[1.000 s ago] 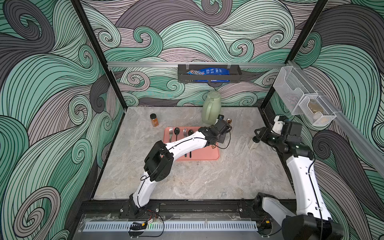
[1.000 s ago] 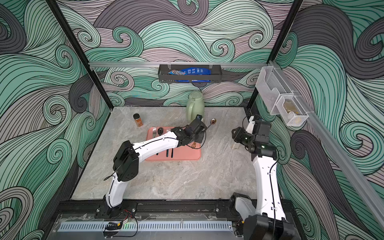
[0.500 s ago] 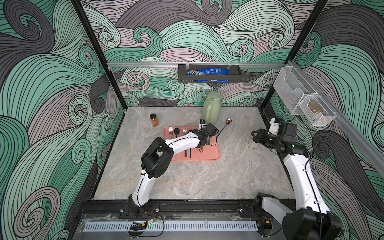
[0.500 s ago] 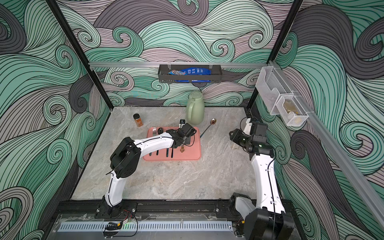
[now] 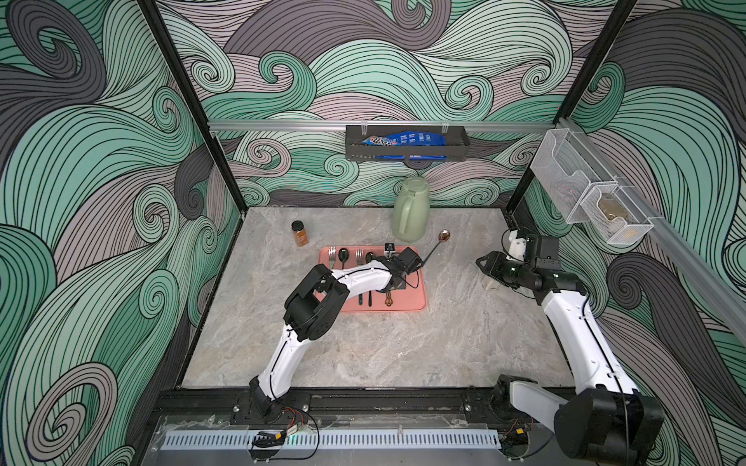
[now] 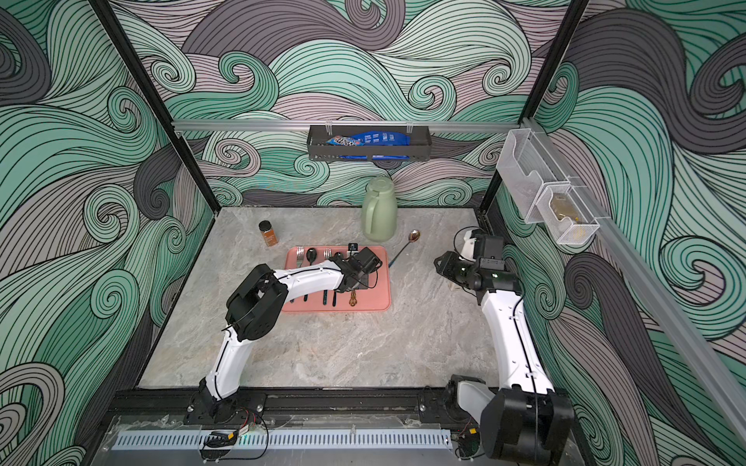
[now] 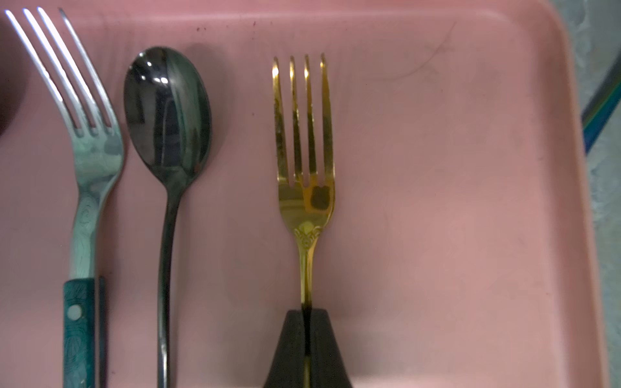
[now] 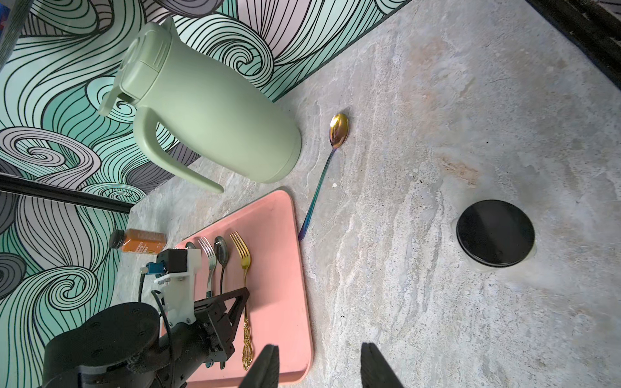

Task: Set the spoon and fork side by side
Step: Place the fork on the tray.

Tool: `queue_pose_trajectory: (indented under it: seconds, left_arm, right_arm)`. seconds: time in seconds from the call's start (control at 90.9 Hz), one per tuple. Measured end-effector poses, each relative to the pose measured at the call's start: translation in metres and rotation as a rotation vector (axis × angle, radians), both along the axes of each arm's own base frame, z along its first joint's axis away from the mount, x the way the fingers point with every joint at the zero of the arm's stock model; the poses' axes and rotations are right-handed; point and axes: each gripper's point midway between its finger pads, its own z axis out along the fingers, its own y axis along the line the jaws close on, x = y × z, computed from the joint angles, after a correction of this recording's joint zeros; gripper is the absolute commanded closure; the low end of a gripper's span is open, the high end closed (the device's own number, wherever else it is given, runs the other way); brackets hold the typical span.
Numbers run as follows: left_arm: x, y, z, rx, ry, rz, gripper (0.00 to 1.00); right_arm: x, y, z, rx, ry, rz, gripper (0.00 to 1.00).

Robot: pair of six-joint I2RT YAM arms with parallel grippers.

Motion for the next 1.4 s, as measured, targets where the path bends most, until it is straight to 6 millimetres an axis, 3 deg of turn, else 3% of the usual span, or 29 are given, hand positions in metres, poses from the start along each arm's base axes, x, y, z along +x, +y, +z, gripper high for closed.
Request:
queue_pose_trajectory:
  seconds: [0.088, 0.396, 0.572, 0.682, 0.892, 1.002, 1.222, 1.398]
  left_arm:
    - [0.000, -0.001, 0.000, -0.008, 0.003, 0.003, 0.99]
    - [-0.002, -0.004, 0.000, -0.025, 0.020, 0.002, 0.72]
    - [-0.005, 0.003, 0.011, -0.006, 0.022, -0.005, 0.69]
    - [-0.005, 0.012, 0.048, -0.029, -0.024, -0.015, 0.69]
    - [-0.013, 0.061, 0.156, -0.097, -0.220, -0.005, 0.67]
    - [-0.023, 0.092, 0.181, -0.094, -0.291, 0.006, 0.66]
    - [-0.043, 0.127, 0.170, -0.028, -0.282, -0.007, 0.66]
    - [-0.044, 0.131, 0.169, -0.006, -0.285, -0.027, 0.66]
  right_arm:
    - [0.001, 0.004, -0.004, 0.005, 0.016, 0.005, 0.56]
    - [0.006, 0.018, -0.015, 0.005, 0.045, 0.031, 0.56]
    - [0.018, 0.032, -0.030, 0.010, 0.078, 0.051, 0.56]
    - [0.030, 0.043, -0.046, 0.004, 0.126, 0.065, 0.56]
    - [0.072, 0.063, -0.064, -0.016, 0.158, 0.083, 0.56]
    - [0.096, 0.073, -0.073, -0.033, 0.164, 0.088, 0.56]
    - [0.132, 0.081, -0.105, -0.062, 0.213, 0.078, 0.56]
    - [0.156, 0.084, -0.131, -0.096, 0.251, 0.069, 0.56]
